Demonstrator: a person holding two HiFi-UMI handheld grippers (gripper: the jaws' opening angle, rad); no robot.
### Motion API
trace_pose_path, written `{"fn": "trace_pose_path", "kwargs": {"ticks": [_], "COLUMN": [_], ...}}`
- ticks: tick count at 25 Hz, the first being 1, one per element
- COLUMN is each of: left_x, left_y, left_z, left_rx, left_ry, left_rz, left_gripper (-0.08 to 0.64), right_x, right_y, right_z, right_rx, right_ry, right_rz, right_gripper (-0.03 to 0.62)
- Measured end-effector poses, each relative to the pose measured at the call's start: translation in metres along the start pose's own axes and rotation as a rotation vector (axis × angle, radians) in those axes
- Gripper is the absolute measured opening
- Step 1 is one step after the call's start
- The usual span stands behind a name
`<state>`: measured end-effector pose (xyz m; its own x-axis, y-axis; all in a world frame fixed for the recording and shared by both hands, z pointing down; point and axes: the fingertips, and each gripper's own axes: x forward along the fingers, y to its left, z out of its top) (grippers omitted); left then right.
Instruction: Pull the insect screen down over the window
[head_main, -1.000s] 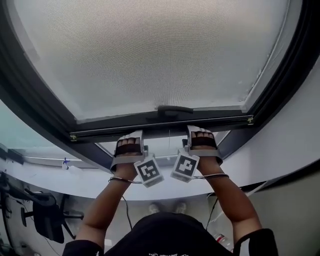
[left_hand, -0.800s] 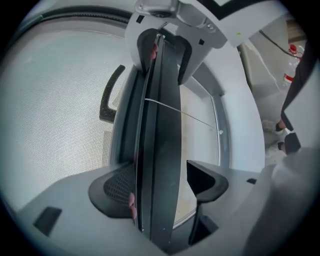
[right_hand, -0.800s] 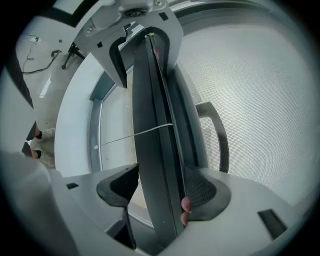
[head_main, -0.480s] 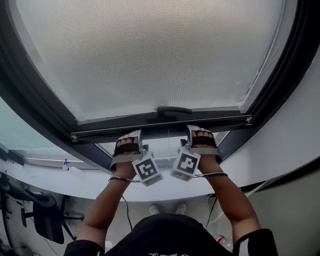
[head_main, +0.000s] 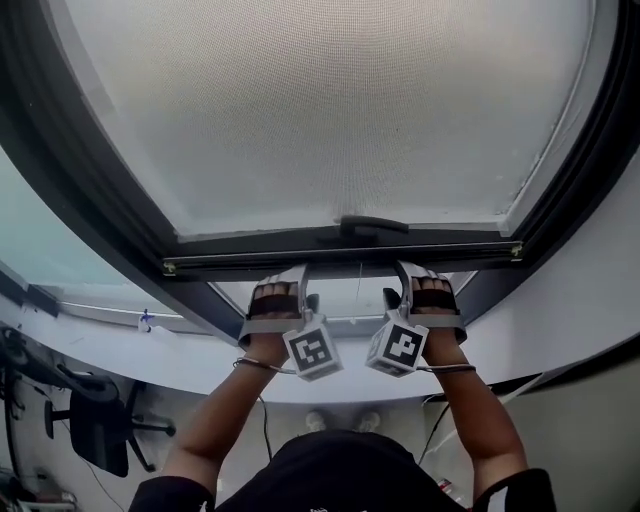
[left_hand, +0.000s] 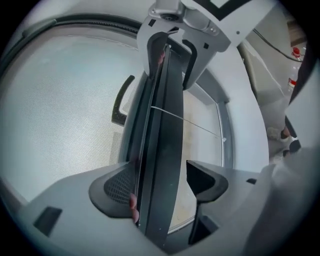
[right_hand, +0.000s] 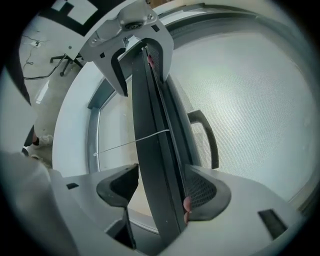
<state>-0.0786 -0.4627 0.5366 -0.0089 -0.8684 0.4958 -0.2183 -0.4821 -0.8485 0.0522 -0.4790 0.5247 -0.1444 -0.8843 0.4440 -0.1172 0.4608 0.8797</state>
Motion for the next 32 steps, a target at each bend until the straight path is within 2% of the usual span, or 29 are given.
{"fn": "trace_pose_path", "kwargs": {"ticks": [2,4,6,9,10,13,14,16,19,22,26,30,32], "left_x": [-0.008,-0.017,-0.028,-0.045,-0.050,-0.066,-0.071,-0.079,-0.087,-0.097,-0.116,-0.137,-0.150], "left_y": [0.001,0.004,0.007,0.009,0.012,0.019,0.020,0.021,0.021,0.018,0.017,0.008,0.002], "left_z": [0.000,0.001,0.004,0.006,0.005,-0.002,-0.005,-0.012,-0.023,-0.029,-0.028,-0.016,-0.012], "left_rx": [-0.028,-0.096,-0.233,-0.502,-0.554,-0.577,-0.593,-0.646,-0.715,-0.771,-0.879,-1.087,-1.164], "left_ry": [-0.022,-0.063,-0.139,-0.269,-0.295,-0.332,-0.349,-0.377,-0.391,-0.395,-0.391,-0.446,-0.458], "left_rz": [0.004,0.011,-0.005,-0.060,-0.050,0.039,0.056,0.067,0.082,0.105,0.110,0.063,0.057], "left_gripper": [0.328,0.328,0.328,0.328,0.328,0.328,0.311,0.256,0.205,0.142,0.026,0.003,0.003], "right_x": [-0.007,-0.015,-0.024,-0.041,-0.047,-0.062,-0.067,-0.078,-0.092,-0.108,-0.131,-0.156,-0.170], "right_y": [0.001,0.004,0.008,0.007,0.006,0.006,0.006,0.004,-0.003,-0.008,-0.010,-0.005,0.001], "right_z": [0.002,0.007,0.017,0.037,0.044,0.057,0.060,0.065,0.069,0.066,0.054,0.037,0.029], "right_rx": [0.035,0.102,0.203,0.381,0.423,0.468,0.488,0.569,0.706,0.796,0.891,1.005,1.062], "right_ry": [-0.010,-0.031,-0.063,-0.136,-0.161,-0.213,-0.228,-0.259,-0.299,-0.331,-0.371,-0.417,-0.436], "right_rz": [-0.003,0.011,0.035,0.042,0.034,-0.016,-0.035,-0.064,-0.109,-0.152,-0.177,-0.158,-0.138], "right_gripper": [0.299,0.299,0.299,0.299,0.298,0.289,0.243,0.195,0.088,0.013,0.006,0.006,0.006]}}
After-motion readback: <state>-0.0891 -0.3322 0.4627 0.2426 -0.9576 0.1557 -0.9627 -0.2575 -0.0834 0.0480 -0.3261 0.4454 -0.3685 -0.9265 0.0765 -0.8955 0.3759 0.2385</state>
